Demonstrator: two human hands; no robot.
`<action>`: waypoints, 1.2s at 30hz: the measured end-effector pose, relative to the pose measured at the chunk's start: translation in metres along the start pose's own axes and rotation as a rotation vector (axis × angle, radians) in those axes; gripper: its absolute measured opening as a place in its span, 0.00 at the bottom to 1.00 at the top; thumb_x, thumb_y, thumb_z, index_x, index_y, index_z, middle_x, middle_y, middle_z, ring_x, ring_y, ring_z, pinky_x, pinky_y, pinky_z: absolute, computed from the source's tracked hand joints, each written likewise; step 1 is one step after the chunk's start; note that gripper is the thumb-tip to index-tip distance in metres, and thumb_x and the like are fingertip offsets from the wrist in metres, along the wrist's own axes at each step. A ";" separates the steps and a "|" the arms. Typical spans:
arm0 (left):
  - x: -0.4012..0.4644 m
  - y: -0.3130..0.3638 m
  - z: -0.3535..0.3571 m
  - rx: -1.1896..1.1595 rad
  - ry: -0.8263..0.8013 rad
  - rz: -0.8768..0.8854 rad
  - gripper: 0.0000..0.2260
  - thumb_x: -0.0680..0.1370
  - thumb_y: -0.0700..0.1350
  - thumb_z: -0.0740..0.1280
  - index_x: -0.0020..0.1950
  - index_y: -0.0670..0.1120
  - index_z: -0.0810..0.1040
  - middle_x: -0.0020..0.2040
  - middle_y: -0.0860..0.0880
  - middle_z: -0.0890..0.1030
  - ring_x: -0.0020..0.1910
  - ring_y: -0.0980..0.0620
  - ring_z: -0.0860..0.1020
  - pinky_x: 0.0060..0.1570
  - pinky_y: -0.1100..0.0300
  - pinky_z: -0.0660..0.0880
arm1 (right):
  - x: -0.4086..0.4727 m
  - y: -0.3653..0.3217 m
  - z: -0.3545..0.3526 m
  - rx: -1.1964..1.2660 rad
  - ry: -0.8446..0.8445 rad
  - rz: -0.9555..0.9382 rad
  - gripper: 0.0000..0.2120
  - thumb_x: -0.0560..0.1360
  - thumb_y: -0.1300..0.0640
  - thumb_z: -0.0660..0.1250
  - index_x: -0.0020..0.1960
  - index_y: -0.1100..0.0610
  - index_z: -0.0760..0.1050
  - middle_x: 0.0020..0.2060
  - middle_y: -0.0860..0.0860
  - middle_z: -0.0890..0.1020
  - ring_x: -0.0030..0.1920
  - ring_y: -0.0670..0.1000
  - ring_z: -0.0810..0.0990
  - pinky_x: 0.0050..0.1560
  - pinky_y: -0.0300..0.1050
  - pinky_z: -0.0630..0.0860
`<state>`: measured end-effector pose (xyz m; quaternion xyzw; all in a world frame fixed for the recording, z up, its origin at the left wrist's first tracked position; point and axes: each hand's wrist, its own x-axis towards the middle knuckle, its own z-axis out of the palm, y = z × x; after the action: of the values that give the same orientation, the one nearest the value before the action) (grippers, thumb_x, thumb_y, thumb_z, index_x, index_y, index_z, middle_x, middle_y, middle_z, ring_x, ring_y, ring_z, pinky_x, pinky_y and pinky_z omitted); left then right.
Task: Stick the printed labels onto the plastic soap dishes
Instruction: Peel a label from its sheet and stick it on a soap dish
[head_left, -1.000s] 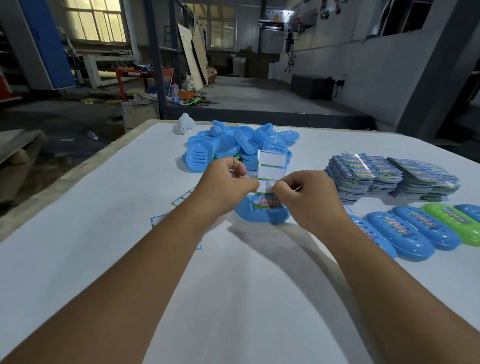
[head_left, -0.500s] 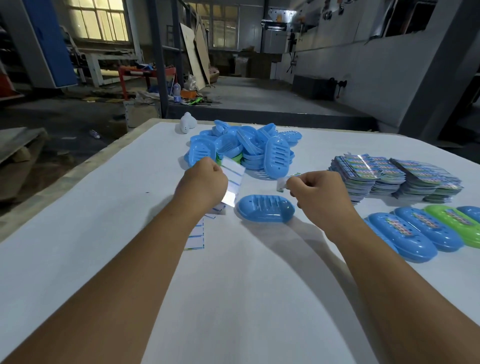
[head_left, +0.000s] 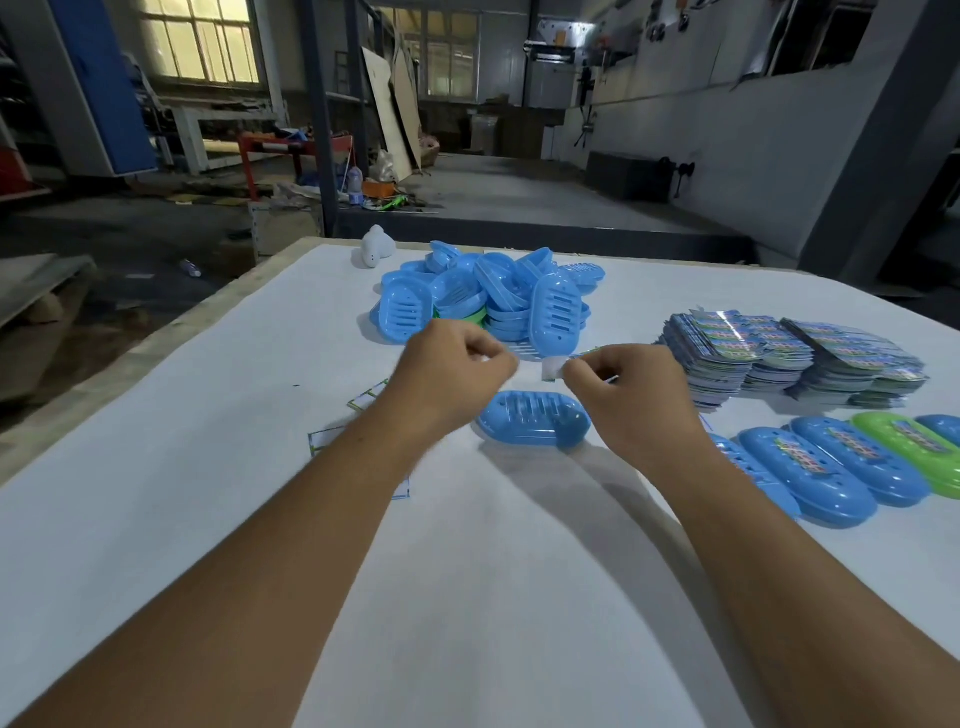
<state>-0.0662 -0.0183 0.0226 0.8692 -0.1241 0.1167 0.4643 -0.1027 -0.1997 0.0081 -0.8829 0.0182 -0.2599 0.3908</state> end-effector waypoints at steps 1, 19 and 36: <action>-0.003 0.005 0.004 -0.093 -0.049 0.022 0.06 0.73 0.52 0.74 0.39 0.51 0.84 0.33 0.50 0.81 0.32 0.59 0.75 0.35 0.61 0.75 | -0.001 -0.001 0.000 -0.007 0.008 -0.017 0.15 0.72 0.54 0.66 0.33 0.63 0.74 0.29 0.58 0.73 0.27 0.47 0.60 0.30 0.43 0.62; -0.011 0.008 0.016 -0.295 -0.062 -0.022 0.06 0.75 0.52 0.74 0.43 0.51 0.87 0.38 0.56 0.86 0.44 0.58 0.83 0.46 0.62 0.78 | -0.009 -0.010 0.001 0.106 -0.078 -0.091 0.12 0.72 0.52 0.62 0.38 0.48 0.83 0.21 0.43 0.72 0.22 0.44 0.66 0.25 0.34 0.63; -0.005 0.001 0.021 -0.170 -0.157 0.094 0.14 0.80 0.50 0.66 0.40 0.41 0.77 0.25 0.57 0.66 0.24 0.58 0.63 0.24 0.67 0.62 | 0.003 0.003 -0.003 0.067 0.045 0.072 0.09 0.74 0.48 0.72 0.37 0.49 0.84 0.32 0.42 0.84 0.32 0.42 0.79 0.36 0.41 0.74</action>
<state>-0.0694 -0.0357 0.0104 0.8264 -0.2101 0.0590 0.5190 -0.1011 -0.2039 0.0089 -0.8619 0.0499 -0.2658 0.4289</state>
